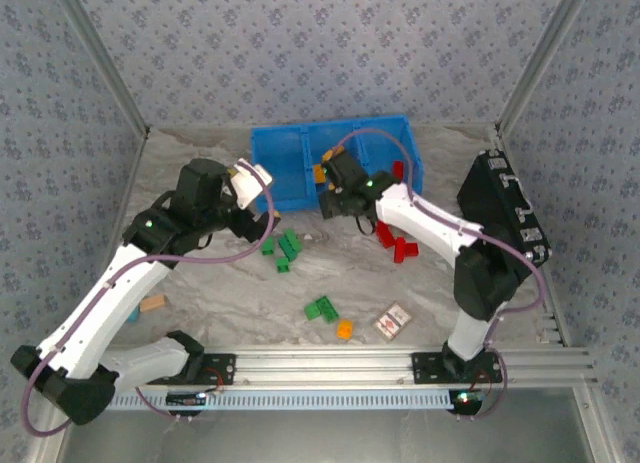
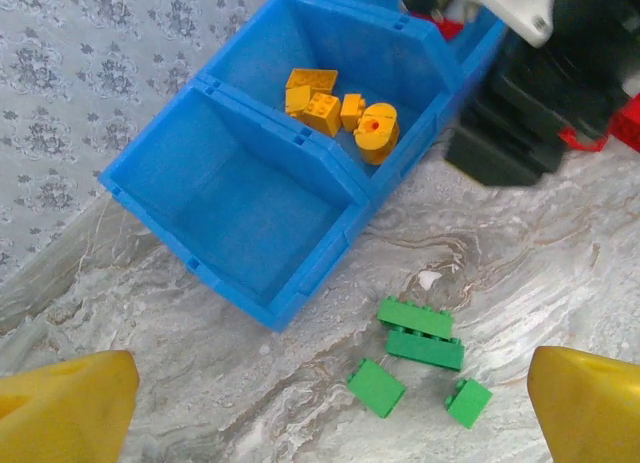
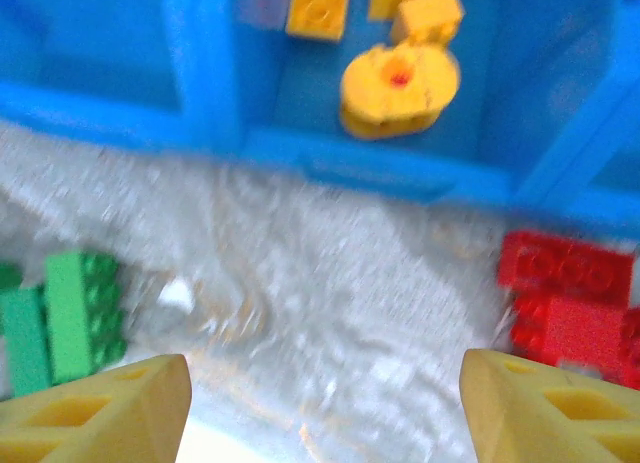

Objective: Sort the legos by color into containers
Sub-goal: Place the lego in the container, then pick up the lego from the bottom-center of the table.

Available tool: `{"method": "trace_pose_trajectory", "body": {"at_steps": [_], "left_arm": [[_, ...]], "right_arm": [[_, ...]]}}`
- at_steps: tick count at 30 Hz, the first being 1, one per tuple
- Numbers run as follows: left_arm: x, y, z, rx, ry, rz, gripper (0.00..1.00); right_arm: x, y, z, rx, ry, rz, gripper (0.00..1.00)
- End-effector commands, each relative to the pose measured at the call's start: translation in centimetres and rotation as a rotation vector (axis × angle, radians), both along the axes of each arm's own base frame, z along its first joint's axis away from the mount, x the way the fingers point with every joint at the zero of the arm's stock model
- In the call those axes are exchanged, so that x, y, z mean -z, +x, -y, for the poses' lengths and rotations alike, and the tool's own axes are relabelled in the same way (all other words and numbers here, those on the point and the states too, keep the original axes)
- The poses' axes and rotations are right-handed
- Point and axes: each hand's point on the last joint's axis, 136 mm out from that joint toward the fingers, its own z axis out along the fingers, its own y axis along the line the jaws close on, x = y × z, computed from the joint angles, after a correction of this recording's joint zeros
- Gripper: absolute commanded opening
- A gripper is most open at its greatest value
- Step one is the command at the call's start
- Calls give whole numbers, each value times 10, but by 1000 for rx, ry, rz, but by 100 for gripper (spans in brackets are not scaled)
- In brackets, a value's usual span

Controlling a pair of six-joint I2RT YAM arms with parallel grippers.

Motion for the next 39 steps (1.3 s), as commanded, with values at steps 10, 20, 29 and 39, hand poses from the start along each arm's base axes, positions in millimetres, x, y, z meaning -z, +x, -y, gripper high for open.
{"method": "trace_pose_trajectory", "body": {"at_steps": [10,20,29,39], "left_arm": [[-27,-29,-7,33,-125,75,100],[-32,-39,-11,36,-158,82,100],[-33,-50,-17,27,-171,62,100],[-25,-52,-22,9,-160,48,100]], "right_arm": [[60,-203,22,68,-110,-157,74],[87,-278,12,171,-87,-154,77],[113,-274,34,374,15,-149,76],[121,-263,19,295,34,-182,75]]}}
